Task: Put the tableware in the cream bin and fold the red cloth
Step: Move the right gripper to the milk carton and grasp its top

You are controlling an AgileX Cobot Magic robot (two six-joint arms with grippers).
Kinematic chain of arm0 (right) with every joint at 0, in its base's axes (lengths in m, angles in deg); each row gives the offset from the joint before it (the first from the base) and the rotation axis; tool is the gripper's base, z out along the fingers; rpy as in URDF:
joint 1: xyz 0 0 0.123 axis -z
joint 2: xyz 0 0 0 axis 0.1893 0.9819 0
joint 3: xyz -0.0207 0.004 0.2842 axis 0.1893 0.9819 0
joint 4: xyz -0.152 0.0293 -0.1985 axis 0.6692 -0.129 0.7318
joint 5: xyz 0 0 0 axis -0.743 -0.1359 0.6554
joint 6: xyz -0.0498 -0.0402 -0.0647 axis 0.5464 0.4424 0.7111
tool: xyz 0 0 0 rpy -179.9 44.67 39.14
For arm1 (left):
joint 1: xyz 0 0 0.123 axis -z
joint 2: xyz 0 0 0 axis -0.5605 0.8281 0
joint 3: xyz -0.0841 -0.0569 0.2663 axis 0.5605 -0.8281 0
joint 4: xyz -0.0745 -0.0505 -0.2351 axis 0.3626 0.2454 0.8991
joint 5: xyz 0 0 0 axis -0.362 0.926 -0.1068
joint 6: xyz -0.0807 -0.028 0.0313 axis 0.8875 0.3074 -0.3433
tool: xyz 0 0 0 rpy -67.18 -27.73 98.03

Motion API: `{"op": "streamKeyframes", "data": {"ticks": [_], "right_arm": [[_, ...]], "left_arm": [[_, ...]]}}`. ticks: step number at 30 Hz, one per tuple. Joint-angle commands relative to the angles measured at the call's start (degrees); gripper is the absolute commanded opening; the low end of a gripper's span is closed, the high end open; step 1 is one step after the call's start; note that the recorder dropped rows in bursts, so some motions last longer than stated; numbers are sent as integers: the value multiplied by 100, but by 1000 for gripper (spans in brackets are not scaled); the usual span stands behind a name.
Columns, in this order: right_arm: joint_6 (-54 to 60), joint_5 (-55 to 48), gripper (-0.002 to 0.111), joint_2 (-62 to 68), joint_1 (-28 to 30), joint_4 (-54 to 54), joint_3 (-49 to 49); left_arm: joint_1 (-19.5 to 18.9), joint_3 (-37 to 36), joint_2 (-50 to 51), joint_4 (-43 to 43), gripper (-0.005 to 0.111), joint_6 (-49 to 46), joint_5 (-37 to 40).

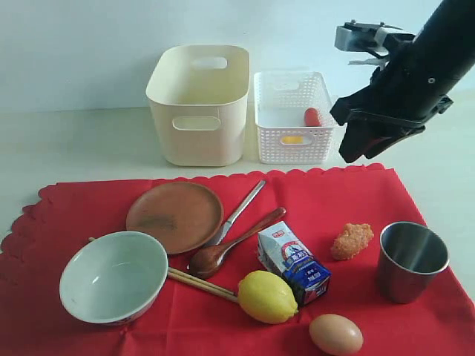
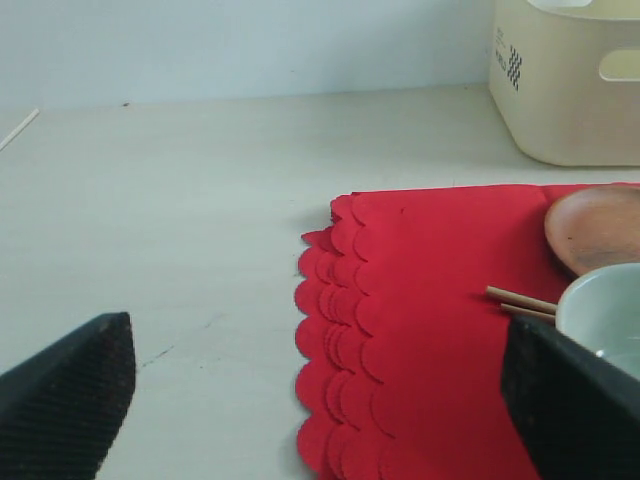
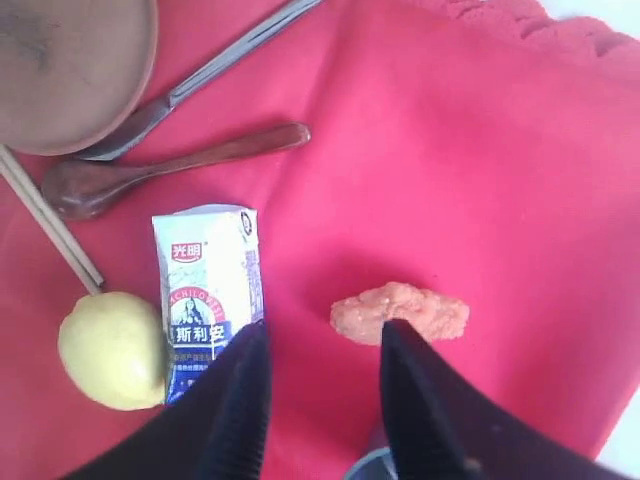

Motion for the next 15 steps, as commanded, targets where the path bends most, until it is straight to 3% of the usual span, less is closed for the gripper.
{"op": "streamKeyframes", "data": {"ticks": [1, 10, 15], "right_arm": [[-52, 256, 33, -443, -386, 46, 416], [-52, 464, 30, -485, -1700, 336, 770], [-80, 490, 30, -227, -2092, 793, 782]], "left_arm": [[-16, -18, -28, -11, 94, -4, -64], [-16, -18, -28, -11, 94, -4, -64], [-16, -18, -28, -11, 94, -4, -64]]}}
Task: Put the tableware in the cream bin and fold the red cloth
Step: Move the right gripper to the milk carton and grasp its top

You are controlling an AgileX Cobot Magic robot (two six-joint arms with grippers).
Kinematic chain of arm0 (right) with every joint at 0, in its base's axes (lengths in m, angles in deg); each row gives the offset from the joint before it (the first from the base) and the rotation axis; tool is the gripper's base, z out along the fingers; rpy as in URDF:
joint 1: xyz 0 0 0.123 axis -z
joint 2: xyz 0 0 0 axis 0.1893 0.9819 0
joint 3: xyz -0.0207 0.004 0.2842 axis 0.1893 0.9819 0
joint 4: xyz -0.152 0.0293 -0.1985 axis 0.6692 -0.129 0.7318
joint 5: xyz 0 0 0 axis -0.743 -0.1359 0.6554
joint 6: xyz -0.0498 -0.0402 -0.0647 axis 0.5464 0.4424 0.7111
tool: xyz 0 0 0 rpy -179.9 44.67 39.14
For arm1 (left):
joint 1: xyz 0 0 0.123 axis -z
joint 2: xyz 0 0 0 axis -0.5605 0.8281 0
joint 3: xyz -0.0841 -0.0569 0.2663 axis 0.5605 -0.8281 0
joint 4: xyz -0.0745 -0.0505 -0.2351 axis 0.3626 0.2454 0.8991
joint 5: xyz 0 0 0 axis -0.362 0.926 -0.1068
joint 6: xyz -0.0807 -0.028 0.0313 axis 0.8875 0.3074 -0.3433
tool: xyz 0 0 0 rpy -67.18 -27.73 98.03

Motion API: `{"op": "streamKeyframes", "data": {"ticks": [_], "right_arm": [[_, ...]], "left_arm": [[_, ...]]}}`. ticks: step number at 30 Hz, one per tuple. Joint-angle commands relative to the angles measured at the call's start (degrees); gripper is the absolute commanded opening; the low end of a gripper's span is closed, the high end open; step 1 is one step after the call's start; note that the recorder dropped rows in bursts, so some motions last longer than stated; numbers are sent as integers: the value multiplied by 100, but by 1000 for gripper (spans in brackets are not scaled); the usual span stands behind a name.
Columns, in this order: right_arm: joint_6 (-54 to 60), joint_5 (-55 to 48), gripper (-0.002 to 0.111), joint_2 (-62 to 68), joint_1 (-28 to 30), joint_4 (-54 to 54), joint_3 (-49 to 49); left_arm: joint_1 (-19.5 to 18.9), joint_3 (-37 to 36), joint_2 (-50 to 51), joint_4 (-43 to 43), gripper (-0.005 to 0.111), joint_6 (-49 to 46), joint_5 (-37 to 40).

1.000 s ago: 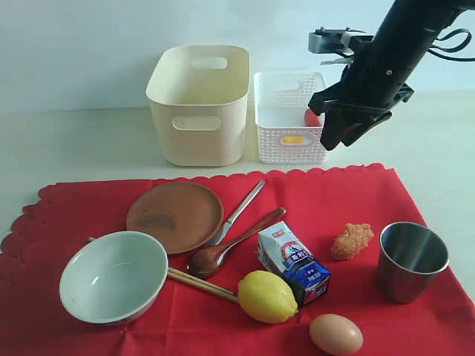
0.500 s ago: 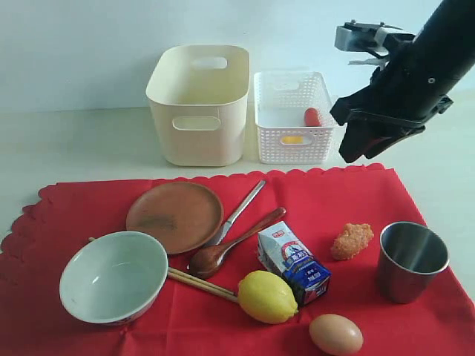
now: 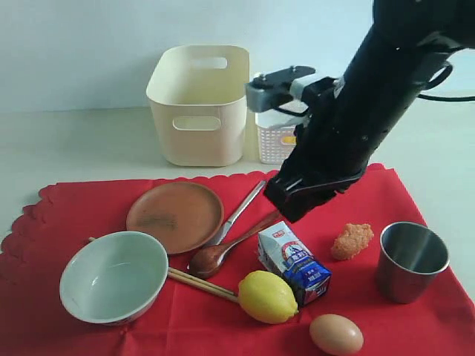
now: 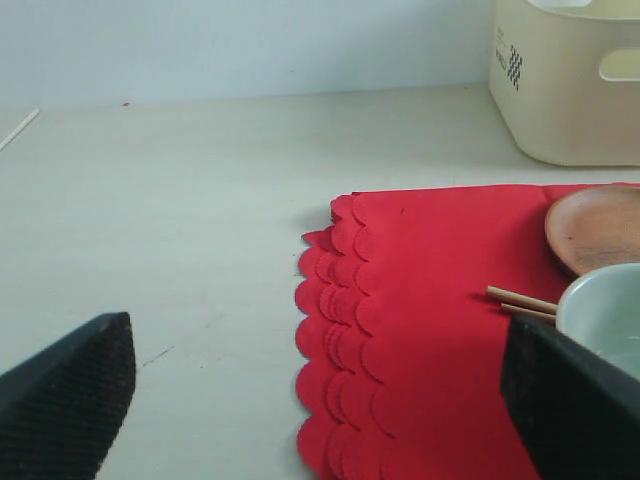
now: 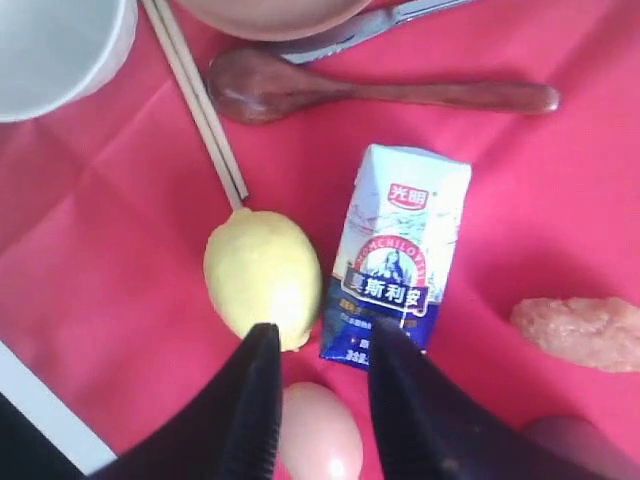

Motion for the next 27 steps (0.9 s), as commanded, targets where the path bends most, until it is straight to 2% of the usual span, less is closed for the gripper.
{"op": "streamKeyframes", "data": {"ticks": [1, 3, 5, 9, 18, 19, 21, 23, 27], "right_arm": [[-60, 95, 30, 227, -304, 461, 28], [-193, 84, 33, 398, -419, 598, 28], [-287, 83, 43, 603, -434, 598, 28], [-715, 228, 52, 979, -434, 944, 28], [-934, 926, 53, 1325, -434, 1060, 28], [-934, 988, 54, 1330, -434, 1060, 28], [-1135, 1301, 65, 1343, -434, 1060, 28], [-1320, 1496, 71, 1343, -434, 1070, 28], [-1622, 1570, 72, 1475, -434, 1086, 28]], "left_arm": [[-16, -18, -28, -11, 94, -4, -64], [-16, -18, -28, -11, 94, -4, -64], [-16, -18, -28, -11, 94, -4, -64], [-16, -18, -28, -11, 94, -4, -64], [-16, -18, -28, -11, 94, -4, -64], [-16, -18, -28, -11, 94, -4, -64], [-16, -18, -28, -11, 94, -4, -64], [-16, -18, -28, -11, 94, -4, -64], [-16, -18, -28, -11, 94, -4, -64]]}}
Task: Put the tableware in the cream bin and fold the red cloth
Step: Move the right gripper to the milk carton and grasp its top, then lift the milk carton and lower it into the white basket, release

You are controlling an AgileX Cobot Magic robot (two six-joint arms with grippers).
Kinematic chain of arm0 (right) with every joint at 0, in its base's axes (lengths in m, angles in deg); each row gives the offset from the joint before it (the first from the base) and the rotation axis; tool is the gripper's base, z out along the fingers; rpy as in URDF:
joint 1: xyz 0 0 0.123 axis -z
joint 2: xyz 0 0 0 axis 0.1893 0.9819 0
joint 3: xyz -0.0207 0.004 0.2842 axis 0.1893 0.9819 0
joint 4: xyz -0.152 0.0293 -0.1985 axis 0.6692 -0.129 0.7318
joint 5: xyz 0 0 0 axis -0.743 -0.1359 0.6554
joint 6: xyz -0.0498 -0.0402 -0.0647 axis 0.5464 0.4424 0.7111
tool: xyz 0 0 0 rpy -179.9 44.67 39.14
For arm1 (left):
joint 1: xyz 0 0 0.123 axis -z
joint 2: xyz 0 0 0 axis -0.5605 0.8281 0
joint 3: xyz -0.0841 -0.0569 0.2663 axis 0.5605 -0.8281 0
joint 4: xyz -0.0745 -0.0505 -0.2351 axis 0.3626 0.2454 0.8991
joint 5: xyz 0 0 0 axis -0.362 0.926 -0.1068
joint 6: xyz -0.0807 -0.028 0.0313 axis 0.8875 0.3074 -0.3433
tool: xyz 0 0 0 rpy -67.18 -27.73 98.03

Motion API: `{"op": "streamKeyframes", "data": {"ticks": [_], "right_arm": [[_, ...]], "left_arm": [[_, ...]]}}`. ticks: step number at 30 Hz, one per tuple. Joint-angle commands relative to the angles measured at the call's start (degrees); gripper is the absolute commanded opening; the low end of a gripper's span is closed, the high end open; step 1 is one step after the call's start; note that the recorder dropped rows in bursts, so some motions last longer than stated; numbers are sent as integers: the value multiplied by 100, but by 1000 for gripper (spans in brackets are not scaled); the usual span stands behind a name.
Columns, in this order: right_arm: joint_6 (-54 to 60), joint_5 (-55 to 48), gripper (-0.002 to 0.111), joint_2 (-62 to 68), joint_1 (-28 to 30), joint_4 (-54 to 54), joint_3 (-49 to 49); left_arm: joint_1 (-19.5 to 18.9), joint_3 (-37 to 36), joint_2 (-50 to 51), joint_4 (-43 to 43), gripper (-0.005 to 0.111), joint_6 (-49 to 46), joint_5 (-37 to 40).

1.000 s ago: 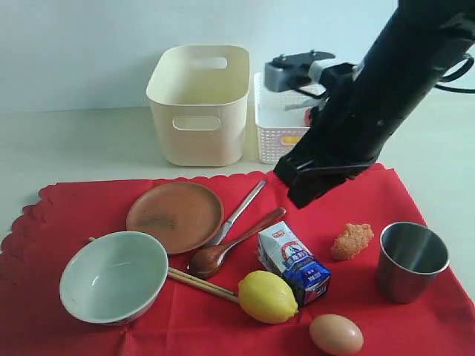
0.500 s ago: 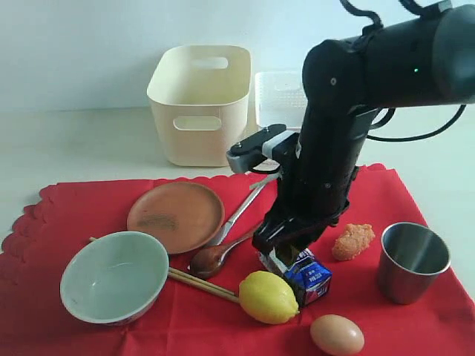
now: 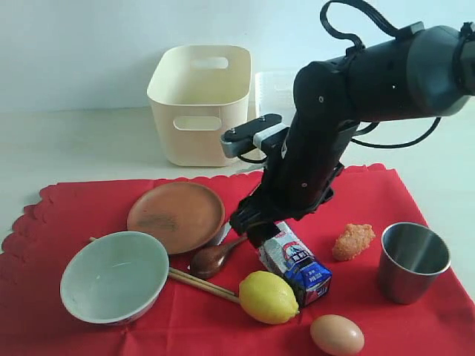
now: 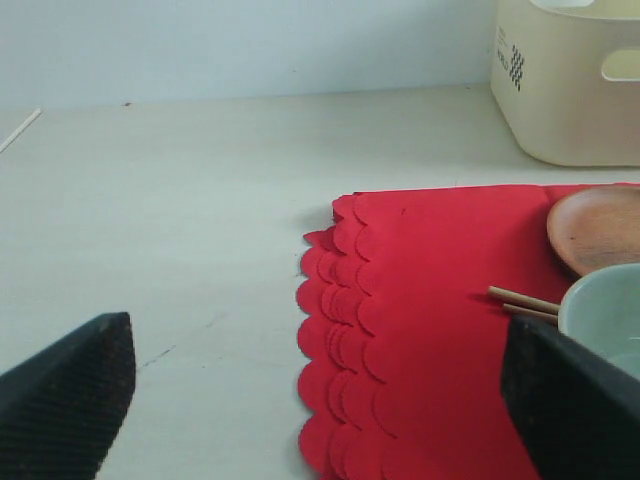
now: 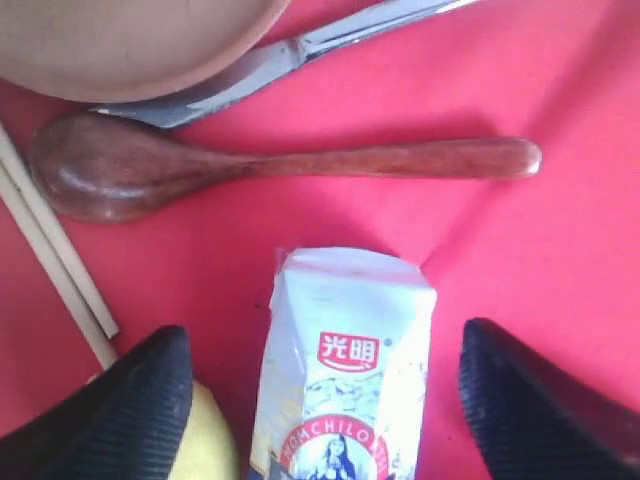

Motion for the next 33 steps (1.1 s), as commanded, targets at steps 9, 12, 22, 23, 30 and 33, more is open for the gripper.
{"op": "streamKeyframes", "data": {"ticks": [9, 12, 22, 23, 30, 33], "right_arm": [[-243, 162, 69, 528, -5, 50, 24], [-243, 239, 61, 593, -5, 50, 24], [-254, 416, 8, 607, -5, 50, 24], [-234, 416, 4, 594, -5, 75, 24], [-244, 543, 0, 208, -5, 204, 24], [-244, 547, 0, -107, -5, 204, -37]], "left_arm": [[-16, -18, -28, -11, 94, -4, -64], [-16, -18, -28, -11, 94, -4, -64], [-16, -18, -28, -11, 94, -4, -64], [-16, -18, -28, -11, 94, -4, -64], [-16, -18, -28, -11, 94, -4, -64], [-16, -18, -28, -11, 94, -4, -64]]}}
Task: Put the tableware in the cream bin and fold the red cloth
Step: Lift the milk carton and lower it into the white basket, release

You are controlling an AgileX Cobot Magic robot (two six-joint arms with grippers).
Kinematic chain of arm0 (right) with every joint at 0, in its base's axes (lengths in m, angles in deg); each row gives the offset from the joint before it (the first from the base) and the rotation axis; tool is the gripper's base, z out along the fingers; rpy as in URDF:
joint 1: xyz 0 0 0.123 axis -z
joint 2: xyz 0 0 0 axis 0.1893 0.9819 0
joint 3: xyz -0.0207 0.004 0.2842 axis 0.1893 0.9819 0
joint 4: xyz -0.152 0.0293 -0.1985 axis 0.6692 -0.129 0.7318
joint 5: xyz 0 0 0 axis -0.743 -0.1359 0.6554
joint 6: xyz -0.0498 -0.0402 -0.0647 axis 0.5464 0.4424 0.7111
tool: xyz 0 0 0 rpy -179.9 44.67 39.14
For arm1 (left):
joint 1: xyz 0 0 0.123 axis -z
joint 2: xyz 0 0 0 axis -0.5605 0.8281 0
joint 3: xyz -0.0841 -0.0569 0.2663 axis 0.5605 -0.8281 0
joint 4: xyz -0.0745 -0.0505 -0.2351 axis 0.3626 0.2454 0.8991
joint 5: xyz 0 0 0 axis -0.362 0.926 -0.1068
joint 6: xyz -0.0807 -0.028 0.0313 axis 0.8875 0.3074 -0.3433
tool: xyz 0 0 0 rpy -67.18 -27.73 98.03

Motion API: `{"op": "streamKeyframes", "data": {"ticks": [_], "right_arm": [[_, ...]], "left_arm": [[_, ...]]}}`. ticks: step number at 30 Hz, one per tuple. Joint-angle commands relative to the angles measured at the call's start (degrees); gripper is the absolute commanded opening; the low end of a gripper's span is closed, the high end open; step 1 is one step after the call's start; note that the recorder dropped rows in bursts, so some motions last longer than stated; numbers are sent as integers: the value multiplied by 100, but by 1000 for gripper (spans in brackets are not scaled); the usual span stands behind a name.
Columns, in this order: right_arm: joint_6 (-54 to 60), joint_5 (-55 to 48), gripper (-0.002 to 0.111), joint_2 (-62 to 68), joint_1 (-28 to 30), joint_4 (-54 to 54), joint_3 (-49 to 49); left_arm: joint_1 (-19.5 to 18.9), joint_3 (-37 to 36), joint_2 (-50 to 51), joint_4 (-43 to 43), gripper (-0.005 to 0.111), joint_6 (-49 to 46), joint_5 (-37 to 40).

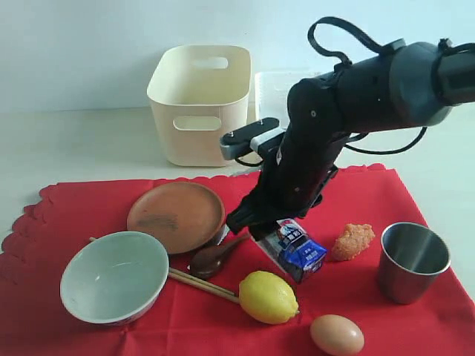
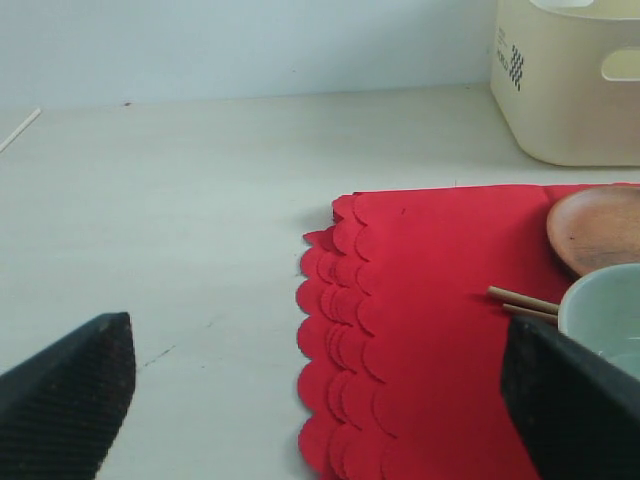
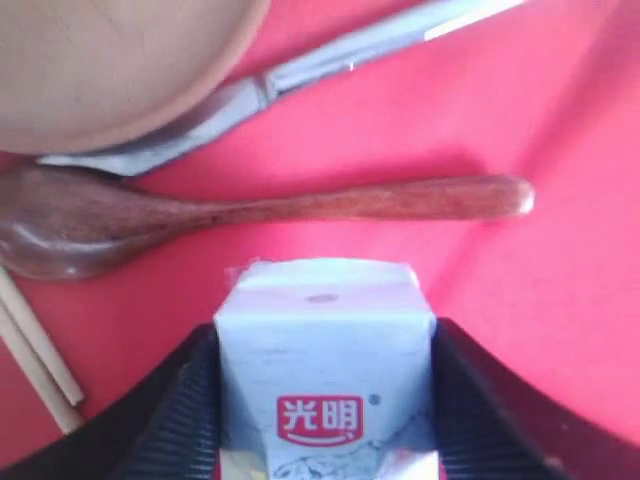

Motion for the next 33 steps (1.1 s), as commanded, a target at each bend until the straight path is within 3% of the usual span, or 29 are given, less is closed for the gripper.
{"op": "streamKeyframes", "data": {"ticks": [1, 11, 22, 33], "right_arm": [[10, 58, 0, -426, -5, 46, -65], [22, -90, 0, -1217, 83, 24, -632], [263, -10, 0, -1411, 634, -60, -838], [1810, 342, 0, -1411, 1471, -2026, -838]], "left_arm": [[-16, -18, -28, -11, 94, -4, -64], [-16, -18, -28, -11, 94, -4, -64], [-16, -18, -28, -11, 94, -4, -64], [-16, -18, -28, -11, 94, -4, -64]]}}
